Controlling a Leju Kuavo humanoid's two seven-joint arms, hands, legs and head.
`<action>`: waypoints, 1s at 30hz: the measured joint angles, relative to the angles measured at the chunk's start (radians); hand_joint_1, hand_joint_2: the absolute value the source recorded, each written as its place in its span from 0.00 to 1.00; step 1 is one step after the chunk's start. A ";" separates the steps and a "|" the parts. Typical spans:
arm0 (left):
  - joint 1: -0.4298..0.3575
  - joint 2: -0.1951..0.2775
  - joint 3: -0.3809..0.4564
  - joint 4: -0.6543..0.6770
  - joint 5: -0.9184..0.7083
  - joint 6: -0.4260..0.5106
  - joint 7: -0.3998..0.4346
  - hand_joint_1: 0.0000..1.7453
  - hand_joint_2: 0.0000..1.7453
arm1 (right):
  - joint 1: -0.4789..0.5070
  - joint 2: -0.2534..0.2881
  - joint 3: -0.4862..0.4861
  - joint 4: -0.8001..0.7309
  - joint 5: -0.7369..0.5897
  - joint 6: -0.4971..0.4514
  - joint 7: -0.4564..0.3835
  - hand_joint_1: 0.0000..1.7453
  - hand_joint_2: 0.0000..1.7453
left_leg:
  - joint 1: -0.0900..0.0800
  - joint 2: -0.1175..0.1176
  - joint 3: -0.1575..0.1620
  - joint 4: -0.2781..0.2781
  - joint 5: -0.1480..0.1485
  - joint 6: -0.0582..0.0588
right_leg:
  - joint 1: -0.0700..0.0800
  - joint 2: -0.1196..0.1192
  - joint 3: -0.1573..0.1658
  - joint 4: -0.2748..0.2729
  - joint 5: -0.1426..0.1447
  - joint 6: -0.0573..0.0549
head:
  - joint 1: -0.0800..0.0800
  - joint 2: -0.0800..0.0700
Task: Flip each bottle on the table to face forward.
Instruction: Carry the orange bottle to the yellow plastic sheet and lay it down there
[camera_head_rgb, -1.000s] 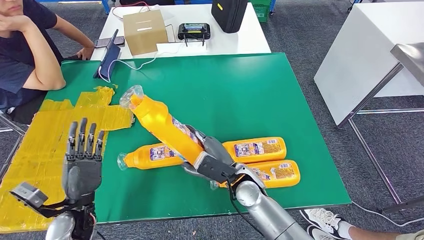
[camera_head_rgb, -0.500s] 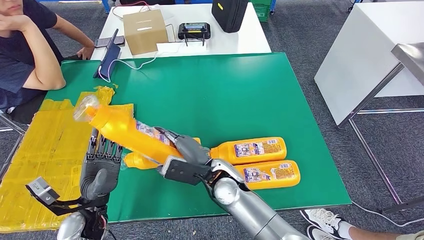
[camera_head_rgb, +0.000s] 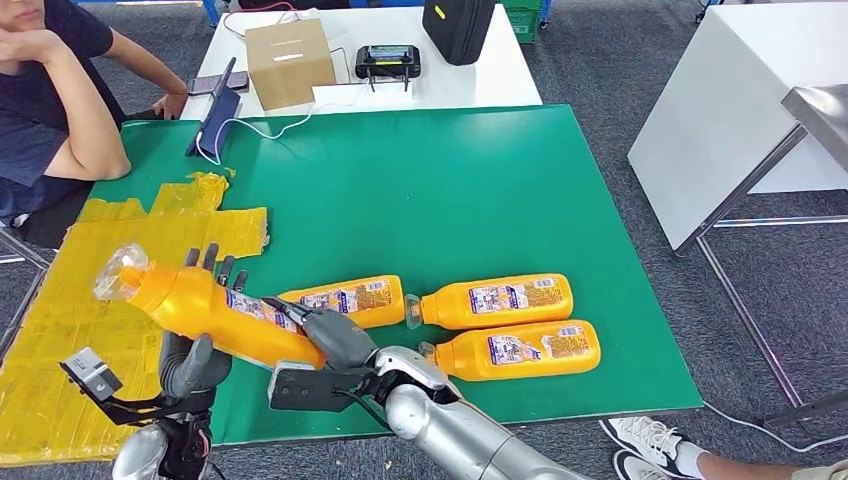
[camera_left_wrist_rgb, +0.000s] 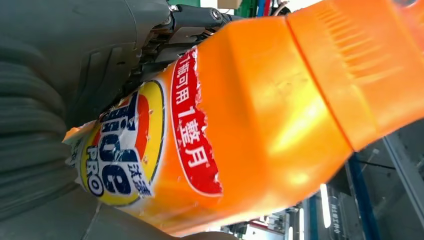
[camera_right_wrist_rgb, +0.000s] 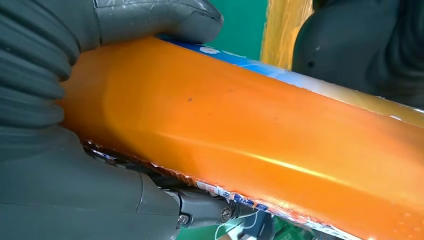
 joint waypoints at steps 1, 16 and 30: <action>0.000 0.001 0.000 0.001 0.000 0.000 0.000 0.00 1.00 | -0.001 0.002 0.002 0.004 0.000 0.000 0.000 1.00 1.00 | 0.000 0.000 0.000 0.000 0.000 0.000 | 0.000 0.000 0.000 0.000 0.000 0.000 | 0.000 0.000; 0.001 0.008 0.000 0.007 -0.189 0.106 -0.065 1.00 1.00 | -0.011 0.019 0.049 0.058 0.006 -0.003 0.000 1.00 1.00 | 0.000 0.000 0.000 0.000 0.000 0.000 | 0.000 0.000 0.000 0.000 0.000 0.000 | 0.000 0.000; -0.005 0.008 0.000 0.002 -0.227 0.111 -0.094 1.00 1.00 | -0.021 0.013 0.045 0.067 0.008 -0.019 -0.002 0.82 1.00 | 0.000 0.000 0.000 0.000 0.000 0.000 | 0.000 0.000 -0.001 0.000 0.000 0.000 | 0.000 0.000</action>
